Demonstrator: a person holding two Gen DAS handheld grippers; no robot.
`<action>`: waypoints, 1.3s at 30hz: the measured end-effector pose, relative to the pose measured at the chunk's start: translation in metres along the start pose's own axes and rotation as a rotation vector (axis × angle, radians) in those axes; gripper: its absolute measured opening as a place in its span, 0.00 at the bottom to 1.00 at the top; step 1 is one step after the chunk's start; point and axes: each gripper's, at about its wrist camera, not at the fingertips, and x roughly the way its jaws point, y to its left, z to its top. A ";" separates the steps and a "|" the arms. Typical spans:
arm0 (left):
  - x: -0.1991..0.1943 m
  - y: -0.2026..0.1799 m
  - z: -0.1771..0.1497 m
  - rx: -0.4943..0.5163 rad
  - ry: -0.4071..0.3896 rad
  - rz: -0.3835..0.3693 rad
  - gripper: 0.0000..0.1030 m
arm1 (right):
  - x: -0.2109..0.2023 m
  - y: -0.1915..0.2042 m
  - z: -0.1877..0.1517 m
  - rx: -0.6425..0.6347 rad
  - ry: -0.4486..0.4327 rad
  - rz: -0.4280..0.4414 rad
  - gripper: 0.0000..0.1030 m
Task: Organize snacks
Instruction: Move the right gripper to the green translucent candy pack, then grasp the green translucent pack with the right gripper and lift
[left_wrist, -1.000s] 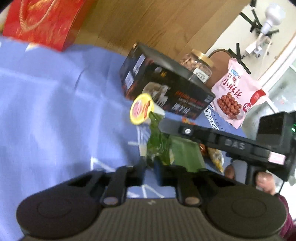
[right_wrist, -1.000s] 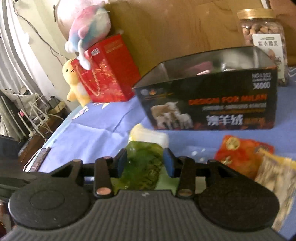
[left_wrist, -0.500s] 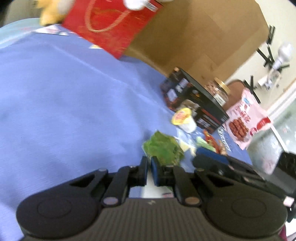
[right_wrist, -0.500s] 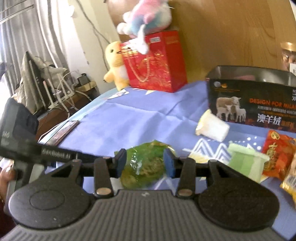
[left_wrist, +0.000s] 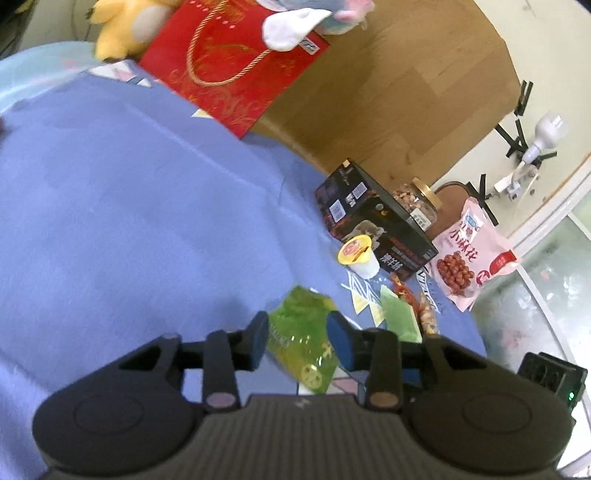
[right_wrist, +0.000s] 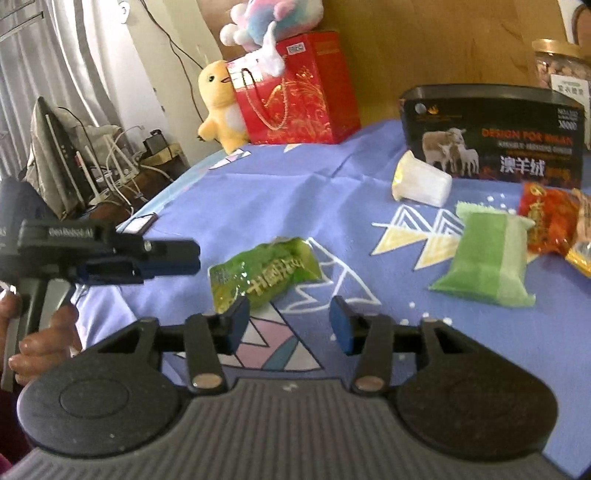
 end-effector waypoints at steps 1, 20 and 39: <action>0.003 0.000 0.001 0.001 0.007 0.000 0.39 | -0.001 0.000 0.000 -0.001 -0.006 -0.007 0.53; 0.006 0.022 -0.020 -0.111 0.086 -0.127 0.38 | 0.038 -0.033 0.031 0.280 0.081 0.205 0.25; 0.008 0.023 -0.013 -0.118 0.069 -0.129 0.47 | 0.021 -0.037 0.005 0.486 0.106 0.314 0.18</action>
